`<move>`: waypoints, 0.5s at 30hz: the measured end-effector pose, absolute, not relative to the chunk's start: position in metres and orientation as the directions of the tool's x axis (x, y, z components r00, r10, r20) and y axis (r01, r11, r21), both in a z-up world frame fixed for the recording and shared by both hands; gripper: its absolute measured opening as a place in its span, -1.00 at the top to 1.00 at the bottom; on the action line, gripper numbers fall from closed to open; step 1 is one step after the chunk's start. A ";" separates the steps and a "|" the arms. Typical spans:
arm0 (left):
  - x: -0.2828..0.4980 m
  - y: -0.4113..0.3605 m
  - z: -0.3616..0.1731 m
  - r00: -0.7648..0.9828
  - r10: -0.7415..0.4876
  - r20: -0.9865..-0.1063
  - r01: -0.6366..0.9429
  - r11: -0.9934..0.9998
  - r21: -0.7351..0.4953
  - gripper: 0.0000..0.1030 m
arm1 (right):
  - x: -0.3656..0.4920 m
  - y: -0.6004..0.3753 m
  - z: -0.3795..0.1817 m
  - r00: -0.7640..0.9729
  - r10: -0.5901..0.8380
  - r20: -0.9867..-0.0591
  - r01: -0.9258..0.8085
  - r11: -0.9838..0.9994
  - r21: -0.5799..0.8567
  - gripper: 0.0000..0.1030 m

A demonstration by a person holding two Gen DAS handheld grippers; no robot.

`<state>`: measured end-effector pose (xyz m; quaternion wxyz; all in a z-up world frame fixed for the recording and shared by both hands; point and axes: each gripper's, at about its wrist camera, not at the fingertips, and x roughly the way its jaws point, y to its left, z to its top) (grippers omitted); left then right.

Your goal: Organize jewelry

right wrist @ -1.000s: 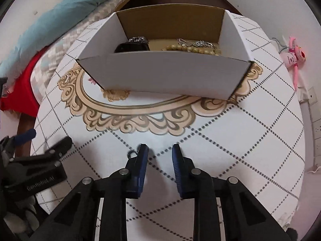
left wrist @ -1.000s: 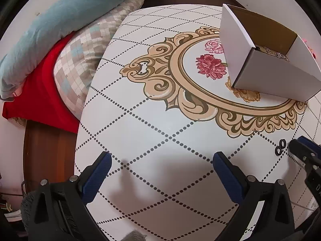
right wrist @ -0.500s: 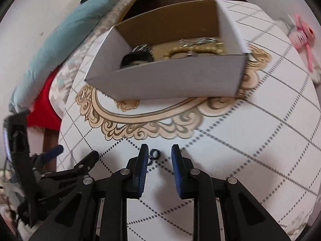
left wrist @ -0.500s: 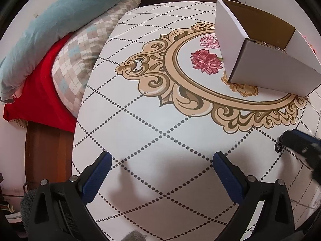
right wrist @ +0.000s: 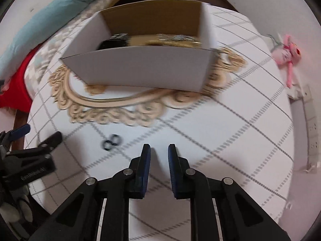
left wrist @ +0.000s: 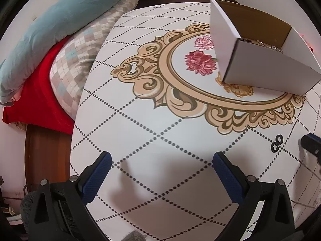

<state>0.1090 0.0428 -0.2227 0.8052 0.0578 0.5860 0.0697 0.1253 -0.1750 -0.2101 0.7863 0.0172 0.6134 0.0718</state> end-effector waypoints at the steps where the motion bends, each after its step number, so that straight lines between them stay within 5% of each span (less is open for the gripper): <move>1: 0.109 0.042 -0.223 0.305 0.189 -0.933 -0.044 0.982 0.184 -1.00 | 0.124 -0.183 -0.208 0.249 0.194 -0.949 -0.076 0.981 0.181 0.65; 6: 0.107 0.043 -0.224 0.308 0.220 -0.926 -0.065 0.976 0.210 -1.00 | 0.127 -0.172 -0.199 0.276 0.329 -0.903 -0.083 0.944 0.318 0.60; 15: 0.105 0.063 -0.224 0.302 0.253 -0.919 -0.104 0.967 0.232 -1.00 | 0.124 -0.104 -0.212 0.289 0.175 -0.941 -0.188 0.974 0.123 0.60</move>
